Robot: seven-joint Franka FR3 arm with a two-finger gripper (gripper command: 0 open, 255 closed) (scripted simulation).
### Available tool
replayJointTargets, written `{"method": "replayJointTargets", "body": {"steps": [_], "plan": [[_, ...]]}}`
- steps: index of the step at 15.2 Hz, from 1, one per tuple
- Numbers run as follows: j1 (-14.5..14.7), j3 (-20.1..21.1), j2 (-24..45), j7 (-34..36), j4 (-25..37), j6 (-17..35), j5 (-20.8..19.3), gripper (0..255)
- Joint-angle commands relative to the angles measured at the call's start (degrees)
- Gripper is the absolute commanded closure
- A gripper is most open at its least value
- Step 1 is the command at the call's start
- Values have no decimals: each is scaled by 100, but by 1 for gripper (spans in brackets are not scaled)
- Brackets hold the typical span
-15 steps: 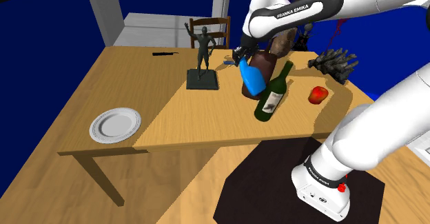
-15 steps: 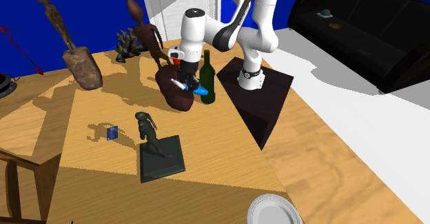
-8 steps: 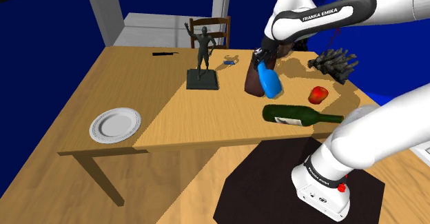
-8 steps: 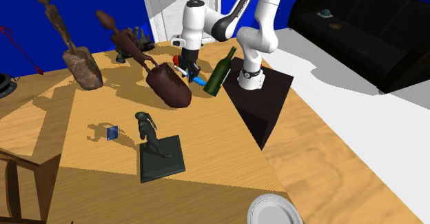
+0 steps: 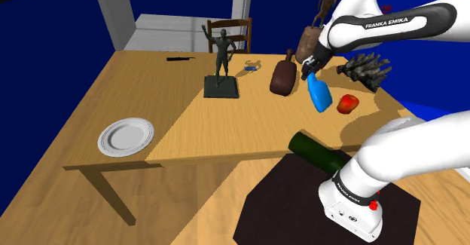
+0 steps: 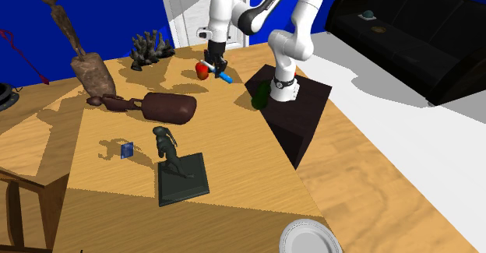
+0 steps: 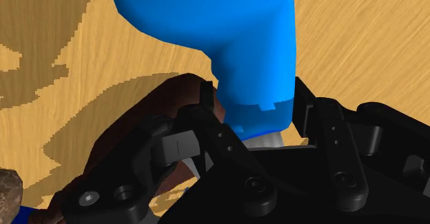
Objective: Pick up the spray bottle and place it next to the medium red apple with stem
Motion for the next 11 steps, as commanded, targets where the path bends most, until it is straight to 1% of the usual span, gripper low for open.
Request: {"method": "replayJointTargets", "body": {"steps": [1, 6, 11], "plan": [[-178, -176, -275, -249, -153, -99, -127, 255], [-650, -680, -813, -927, -371, -350, -460, 255], [-1110, -1240, -1168, -1664, -396, -599, -791, 255]]}}
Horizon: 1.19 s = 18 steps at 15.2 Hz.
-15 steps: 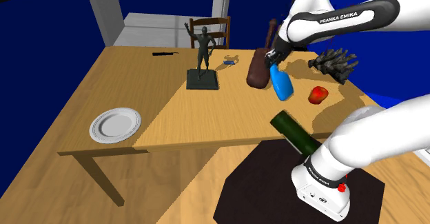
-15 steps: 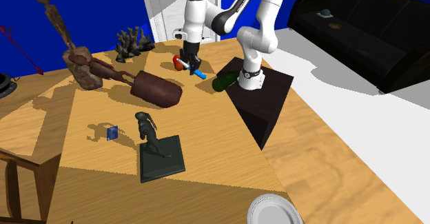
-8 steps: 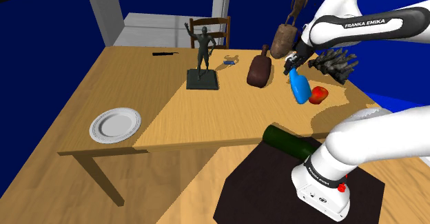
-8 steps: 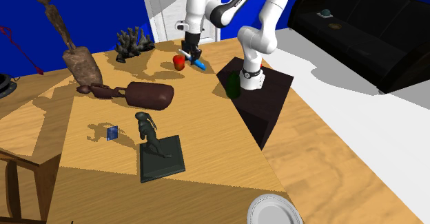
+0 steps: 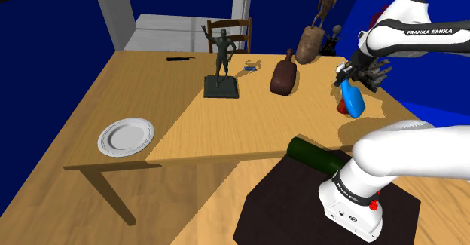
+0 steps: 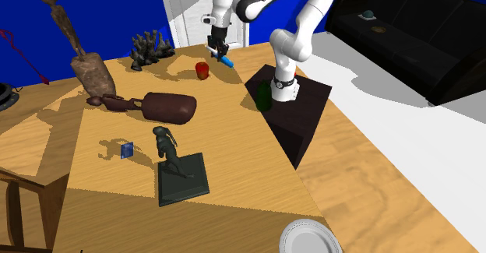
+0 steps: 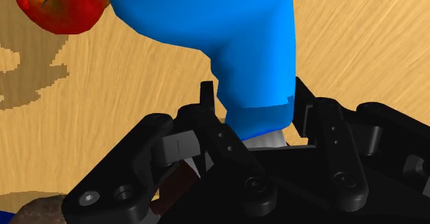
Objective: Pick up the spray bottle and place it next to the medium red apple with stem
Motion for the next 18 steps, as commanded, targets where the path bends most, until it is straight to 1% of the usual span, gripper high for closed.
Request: {"method": "replayJointTargets", "body": {"steps": [1, 6, 10, 14, 18], "plan": [[-180, -262, -92, -343, 52, -102, -138, 255], [-530, -881, -204, -1110, 256, -303, -427, 255], [-700, -1407, -164, -1724, 546, -428, -610, 255], [-748, -1961, -34, -2330, 939, -526, -735, 255], [-660, -2559, 160, -2926, 1427, -609, -798, 255]]}}
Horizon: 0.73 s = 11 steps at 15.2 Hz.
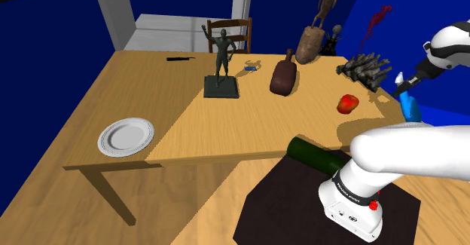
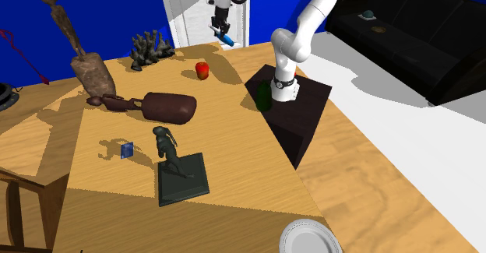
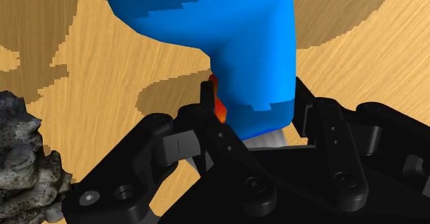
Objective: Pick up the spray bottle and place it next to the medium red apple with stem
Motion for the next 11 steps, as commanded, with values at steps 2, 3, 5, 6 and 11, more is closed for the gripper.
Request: {"method": "replayJointTargets", "body": {"steps": [2, 3, 5, 6, 11], "plan": [[103, -371, 137, -310, 237, 28, -35, 255], [115, -427, 159, -313, 188, 107, -60, 255], [143, -542, 211, -320, 93, 269, -108, 255], [159, -602, 238, -325, 47, 351, -131, 255], [271, -930, 401, -349, -164, 773, -244, 255]]}}
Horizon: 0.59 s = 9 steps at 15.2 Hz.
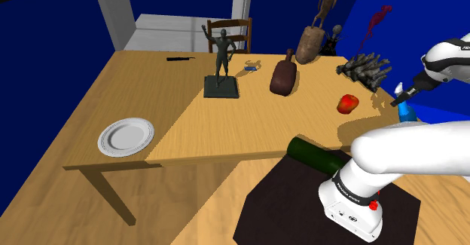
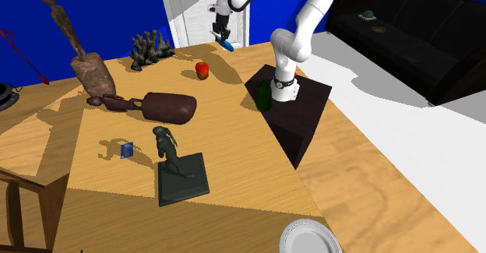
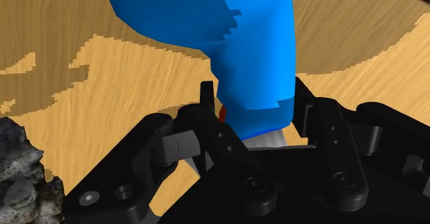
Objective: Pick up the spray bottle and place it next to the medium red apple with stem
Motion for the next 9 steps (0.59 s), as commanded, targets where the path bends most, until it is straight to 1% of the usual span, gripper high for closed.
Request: {"method": "replayJointTargets", "body": {"steps": [1, 9], "plan": [[42, -130, 62, -11, -84, 169, -47, 255], [384, -794, 413, -70, -349, 893, -193, 255]]}}
